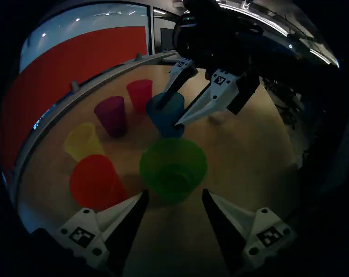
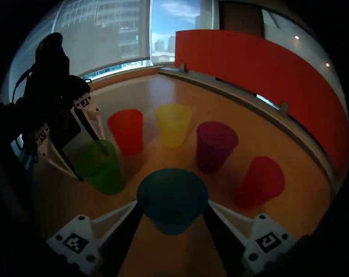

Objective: Pour water

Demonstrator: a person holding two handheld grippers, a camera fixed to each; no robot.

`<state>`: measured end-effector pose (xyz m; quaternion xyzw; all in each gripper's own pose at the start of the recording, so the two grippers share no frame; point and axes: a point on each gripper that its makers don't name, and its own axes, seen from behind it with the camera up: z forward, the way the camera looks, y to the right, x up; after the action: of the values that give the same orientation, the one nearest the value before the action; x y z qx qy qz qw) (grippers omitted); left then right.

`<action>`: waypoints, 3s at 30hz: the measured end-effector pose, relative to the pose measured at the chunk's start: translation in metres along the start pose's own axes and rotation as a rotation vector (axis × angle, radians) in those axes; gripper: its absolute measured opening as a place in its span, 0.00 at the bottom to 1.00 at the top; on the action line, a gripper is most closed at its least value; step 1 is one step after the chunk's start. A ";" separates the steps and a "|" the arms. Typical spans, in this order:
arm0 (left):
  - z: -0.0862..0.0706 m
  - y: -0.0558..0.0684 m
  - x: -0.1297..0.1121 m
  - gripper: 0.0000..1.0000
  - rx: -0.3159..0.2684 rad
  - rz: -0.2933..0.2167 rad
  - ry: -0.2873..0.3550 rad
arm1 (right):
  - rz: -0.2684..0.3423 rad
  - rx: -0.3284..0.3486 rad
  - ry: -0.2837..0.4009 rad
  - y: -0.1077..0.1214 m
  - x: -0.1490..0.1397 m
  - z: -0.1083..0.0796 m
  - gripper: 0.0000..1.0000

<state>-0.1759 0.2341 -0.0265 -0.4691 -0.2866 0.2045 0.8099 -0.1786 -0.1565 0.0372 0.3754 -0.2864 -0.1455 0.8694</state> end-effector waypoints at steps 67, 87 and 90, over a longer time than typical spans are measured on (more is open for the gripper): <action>-0.155 -0.062 -0.004 0.85 0.572 -0.278 0.352 | 0.275 -0.419 0.307 0.035 -0.021 -0.138 0.97; -0.216 -0.106 0.013 0.85 0.891 -0.360 0.571 | 0.300 -0.747 0.577 0.067 0.029 -0.180 0.97; -0.224 -0.112 0.016 0.85 0.931 -0.365 0.587 | 0.313 -0.796 0.612 0.071 0.033 -0.188 0.98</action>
<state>-0.0100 0.0464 -0.0128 -0.0435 -0.0061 0.0275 0.9987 -0.0358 -0.0169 -0.0019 -0.0060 0.0053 0.0051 1.0000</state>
